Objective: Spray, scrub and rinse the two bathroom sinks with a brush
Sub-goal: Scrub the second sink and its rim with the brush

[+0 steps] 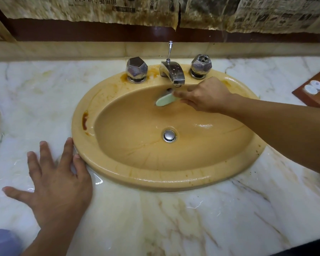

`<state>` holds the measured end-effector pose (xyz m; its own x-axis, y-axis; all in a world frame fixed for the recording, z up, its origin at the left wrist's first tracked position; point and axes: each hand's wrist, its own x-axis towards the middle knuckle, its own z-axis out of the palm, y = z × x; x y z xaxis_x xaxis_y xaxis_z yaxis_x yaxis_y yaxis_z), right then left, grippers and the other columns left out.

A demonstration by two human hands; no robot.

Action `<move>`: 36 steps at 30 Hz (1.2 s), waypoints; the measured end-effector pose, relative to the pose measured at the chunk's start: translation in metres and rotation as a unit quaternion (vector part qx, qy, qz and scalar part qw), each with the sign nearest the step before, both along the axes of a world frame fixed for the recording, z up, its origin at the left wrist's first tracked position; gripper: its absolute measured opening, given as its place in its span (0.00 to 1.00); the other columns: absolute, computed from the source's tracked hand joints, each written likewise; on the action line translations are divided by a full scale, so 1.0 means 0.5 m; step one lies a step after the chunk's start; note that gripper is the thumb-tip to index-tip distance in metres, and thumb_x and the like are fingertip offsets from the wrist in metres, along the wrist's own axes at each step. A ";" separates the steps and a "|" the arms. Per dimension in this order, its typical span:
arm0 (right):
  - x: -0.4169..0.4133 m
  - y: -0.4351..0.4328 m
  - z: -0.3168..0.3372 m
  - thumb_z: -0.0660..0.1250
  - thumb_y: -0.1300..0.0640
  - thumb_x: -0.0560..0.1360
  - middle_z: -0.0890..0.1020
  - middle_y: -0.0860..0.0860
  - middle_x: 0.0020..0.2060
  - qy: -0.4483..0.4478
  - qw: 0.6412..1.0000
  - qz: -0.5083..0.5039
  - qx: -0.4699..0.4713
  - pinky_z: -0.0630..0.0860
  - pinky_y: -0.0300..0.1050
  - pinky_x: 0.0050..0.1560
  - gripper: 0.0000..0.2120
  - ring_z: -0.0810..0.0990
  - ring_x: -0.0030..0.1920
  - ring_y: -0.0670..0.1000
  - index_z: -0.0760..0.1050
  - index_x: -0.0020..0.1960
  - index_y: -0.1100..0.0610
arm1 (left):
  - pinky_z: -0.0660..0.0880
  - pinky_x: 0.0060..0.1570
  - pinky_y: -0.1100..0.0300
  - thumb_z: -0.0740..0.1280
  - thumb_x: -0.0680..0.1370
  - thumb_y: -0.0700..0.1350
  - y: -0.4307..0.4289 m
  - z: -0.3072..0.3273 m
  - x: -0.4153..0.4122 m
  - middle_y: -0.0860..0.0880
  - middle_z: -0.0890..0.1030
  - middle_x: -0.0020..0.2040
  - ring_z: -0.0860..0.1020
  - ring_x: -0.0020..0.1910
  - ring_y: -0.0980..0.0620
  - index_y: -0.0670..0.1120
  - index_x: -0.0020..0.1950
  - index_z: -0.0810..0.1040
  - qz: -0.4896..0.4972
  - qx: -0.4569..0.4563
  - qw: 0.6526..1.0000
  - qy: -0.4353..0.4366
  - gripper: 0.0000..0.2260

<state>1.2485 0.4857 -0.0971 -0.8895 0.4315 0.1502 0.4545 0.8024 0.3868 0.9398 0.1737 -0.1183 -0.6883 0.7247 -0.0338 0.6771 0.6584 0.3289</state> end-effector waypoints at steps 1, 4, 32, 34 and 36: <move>0.002 0.003 0.000 0.53 0.44 0.84 0.80 0.52 0.33 -0.008 1.000 0.011 -0.008 0.57 0.39 0.28 0.21 0.68 0.24 0.55 0.74 0.72 0.47 | 0.54 0.67 0.20 0.42 0.82 0.63 0.000 0.001 0.000 0.54 0.52 0.83 0.47 0.82 0.50 0.69 0.79 0.52 0.001 0.001 1.000 0.000 0.24; 0.021 0.012 0.021 0.59 0.47 0.84 0.79 0.51 0.33 0.021 1.000 0.011 0.003 0.58 0.38 0.28 0.18 0.68 0.25 0.55 0.77 0.70 0.48 | 0.54 0.67 0.20 0.42 0.82 0.63 0.001 0.001 0.002 0.54 0.52 0.83 0.47 0.82 0.51 0.69 0.79 0.52 -0.001 0.003 1.000 0.001 0.24; 0.009 0.003 0.019 0.60 0.48 0.84 0.79 0.50 0.32 0.086 0.995 0.029 0.042 0.66 0.41 0.26 0.15 0.74 0.25 0.58 0.75 0.68 0.48 | 0.54 0.67 0.19 0.46 0.84 0.60 0.001 -0.007 -0.001 0.54 0.52 0.83 0.47 0.82 0.51 0.69 0.79 0.53 0.005 -0.008 1.000 0.017 0.22; 0.010 0.011 0.005 0.57 0.47 0.83 0.81 0.51 0.33 0.008 1.000 0.029 0.009 0.67 0.41 0.27 0.18 0.75 0.25 0.58 0.76 0.69 0.47 | 0.55 0.67 0.19 0.45 0.83 0.61 0.002 -0.004 0.001 0.54 0.53 0.83 0.48 0.82 0.51 0.69 0.79 0.54 0.004 -0.002 1.000 0.016 0.22; 0.028 -0.003 -0.001 0.55 0.45 0.83 0.83 0.51 0.37 -0.143 0.987 -0.028 -0.064 0.67 0.42 0.30 0.20 0.79 0.32 0.58 0.75 0.72 0.42 | 0.55 0.67 0.19 0.43 0.82 0.63 0.002 -0.005 -0.002 0.55 0.53 0.83 0.48 0.82 0.51 0.69 0.79 0.54 0.002 0.000 1.000 0.016 0.24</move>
